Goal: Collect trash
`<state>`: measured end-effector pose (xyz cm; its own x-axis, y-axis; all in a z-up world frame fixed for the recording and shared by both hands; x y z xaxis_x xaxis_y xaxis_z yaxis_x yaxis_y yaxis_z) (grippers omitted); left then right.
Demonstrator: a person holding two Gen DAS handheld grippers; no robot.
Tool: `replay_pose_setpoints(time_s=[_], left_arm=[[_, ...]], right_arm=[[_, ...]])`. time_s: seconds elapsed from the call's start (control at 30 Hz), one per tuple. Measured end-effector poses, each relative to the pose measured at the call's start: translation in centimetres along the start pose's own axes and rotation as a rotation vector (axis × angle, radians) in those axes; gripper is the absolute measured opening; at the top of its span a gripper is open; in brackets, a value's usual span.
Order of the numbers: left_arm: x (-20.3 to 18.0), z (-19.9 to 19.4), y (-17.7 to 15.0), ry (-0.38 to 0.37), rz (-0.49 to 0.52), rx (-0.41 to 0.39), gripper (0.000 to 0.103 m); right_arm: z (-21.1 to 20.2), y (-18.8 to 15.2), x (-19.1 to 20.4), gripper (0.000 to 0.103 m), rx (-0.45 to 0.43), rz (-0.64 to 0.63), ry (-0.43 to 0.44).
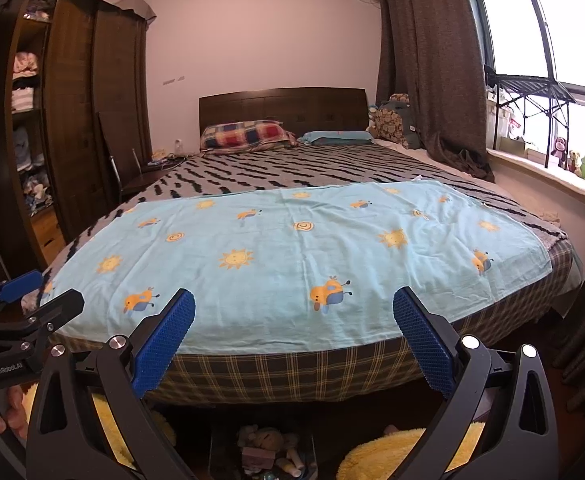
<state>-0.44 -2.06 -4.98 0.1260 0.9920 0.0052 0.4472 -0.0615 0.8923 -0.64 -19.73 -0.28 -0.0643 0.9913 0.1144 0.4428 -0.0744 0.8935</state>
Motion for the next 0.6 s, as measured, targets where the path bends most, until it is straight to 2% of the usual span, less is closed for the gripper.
replay_pose_setpoints(time_s=[0.6], left_arm=[[-0.11, 0.24, -0.04, 0.006, 0.0, 0.005, 0.095]], right_arm=[[0.23, -0.12, -0.03, 0.1, 0.009, 0.0, 0.002]])
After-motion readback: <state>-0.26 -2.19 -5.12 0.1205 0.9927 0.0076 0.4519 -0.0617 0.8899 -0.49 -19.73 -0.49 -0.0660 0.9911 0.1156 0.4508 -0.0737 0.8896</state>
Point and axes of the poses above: each gripper's, at about its wrist camera, not at the fingertips, and z roughly the way its jaws point, x to its left, y to its top, the point moved 8 cm from there along z, roughly the way its jaws point, and after that the axes turned 4 degrees about y, right-handed, at the moved point
